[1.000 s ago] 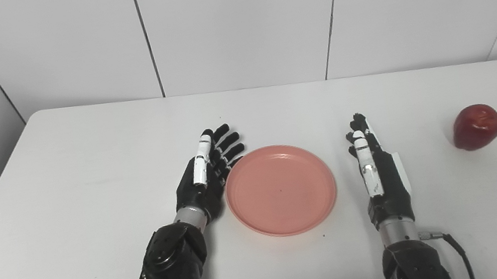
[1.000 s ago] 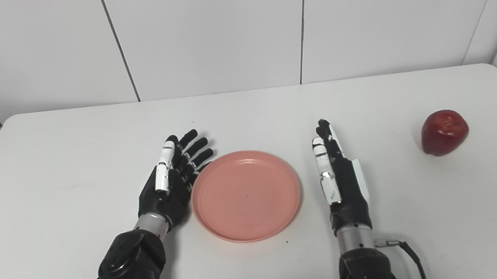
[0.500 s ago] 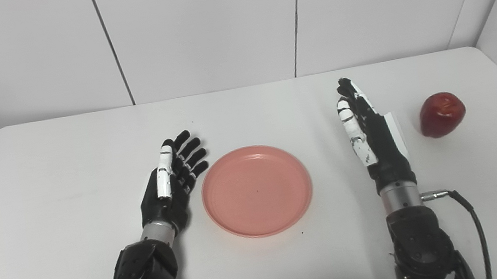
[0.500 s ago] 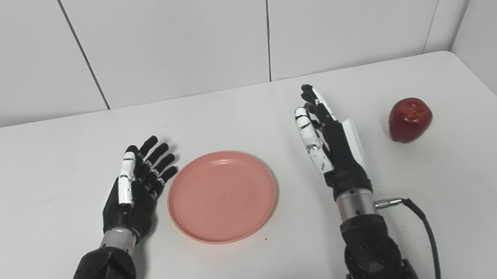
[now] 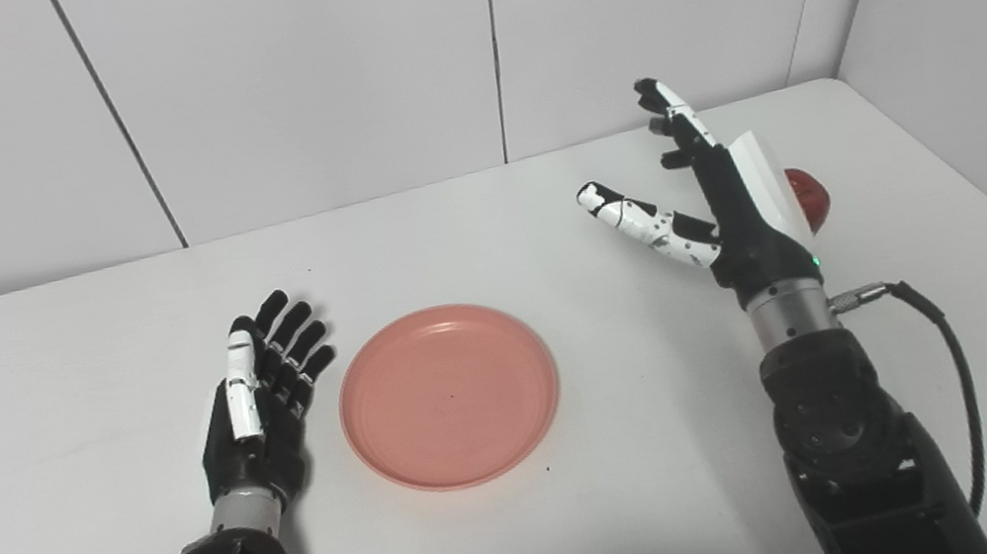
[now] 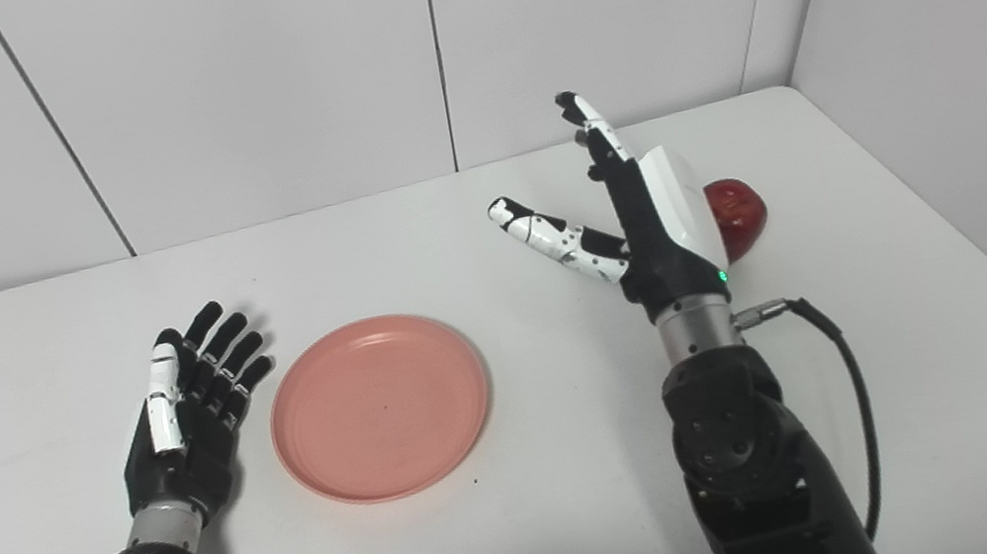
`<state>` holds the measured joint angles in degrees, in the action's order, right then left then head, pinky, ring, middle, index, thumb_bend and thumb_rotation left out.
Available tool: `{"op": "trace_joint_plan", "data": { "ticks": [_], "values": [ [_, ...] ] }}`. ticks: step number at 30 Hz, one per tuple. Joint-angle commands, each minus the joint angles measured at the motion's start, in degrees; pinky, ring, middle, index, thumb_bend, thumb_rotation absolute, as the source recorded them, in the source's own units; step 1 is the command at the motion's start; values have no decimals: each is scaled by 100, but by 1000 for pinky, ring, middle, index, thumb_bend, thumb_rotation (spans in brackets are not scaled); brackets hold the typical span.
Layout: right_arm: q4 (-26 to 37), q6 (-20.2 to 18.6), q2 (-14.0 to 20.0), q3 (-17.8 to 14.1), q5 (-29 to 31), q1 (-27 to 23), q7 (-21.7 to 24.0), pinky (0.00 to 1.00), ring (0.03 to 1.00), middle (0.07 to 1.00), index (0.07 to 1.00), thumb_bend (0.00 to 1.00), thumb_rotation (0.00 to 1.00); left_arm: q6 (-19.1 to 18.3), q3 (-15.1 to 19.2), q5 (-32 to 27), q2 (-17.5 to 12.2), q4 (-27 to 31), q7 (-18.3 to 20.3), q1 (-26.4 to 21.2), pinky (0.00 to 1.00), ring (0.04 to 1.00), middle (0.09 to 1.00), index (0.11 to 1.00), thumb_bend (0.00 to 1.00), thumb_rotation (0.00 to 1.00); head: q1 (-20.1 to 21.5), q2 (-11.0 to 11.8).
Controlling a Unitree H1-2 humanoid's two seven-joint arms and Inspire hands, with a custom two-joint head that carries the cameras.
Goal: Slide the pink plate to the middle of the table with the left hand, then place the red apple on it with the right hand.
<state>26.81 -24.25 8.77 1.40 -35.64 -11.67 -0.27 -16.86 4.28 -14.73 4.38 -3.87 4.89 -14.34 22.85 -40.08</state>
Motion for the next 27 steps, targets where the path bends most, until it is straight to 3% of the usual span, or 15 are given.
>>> {"op": "trace_joint_plan", "data": {
  "ticks": [1, 11, 27],
  "values": [
    [217, -136, 155, -86, -281, -270, 50, 741, 844, 884, 918, 697, 532, 160, 30, -51, -70, -112, 62, 39, 865, 870, 869, 852, 368, 1000, 162, 42],
    [152, -203, 574, -411, -635, -329, 197, 779, 882, 917, 950, 888, 549, 372, 162, -324, -162, -441, 251, 23, 867, 864, 868, 853, 372, 1000, 591, 195],
    [-86, -250, 1022, -1174, -718, -214, 630, 805, 922, 961, 996, 984, 493, 514, 215, -491, -246, -705, 363, -12, 853, 854, 858, 849, 360, 1000, 732, 296]
  ]
}}
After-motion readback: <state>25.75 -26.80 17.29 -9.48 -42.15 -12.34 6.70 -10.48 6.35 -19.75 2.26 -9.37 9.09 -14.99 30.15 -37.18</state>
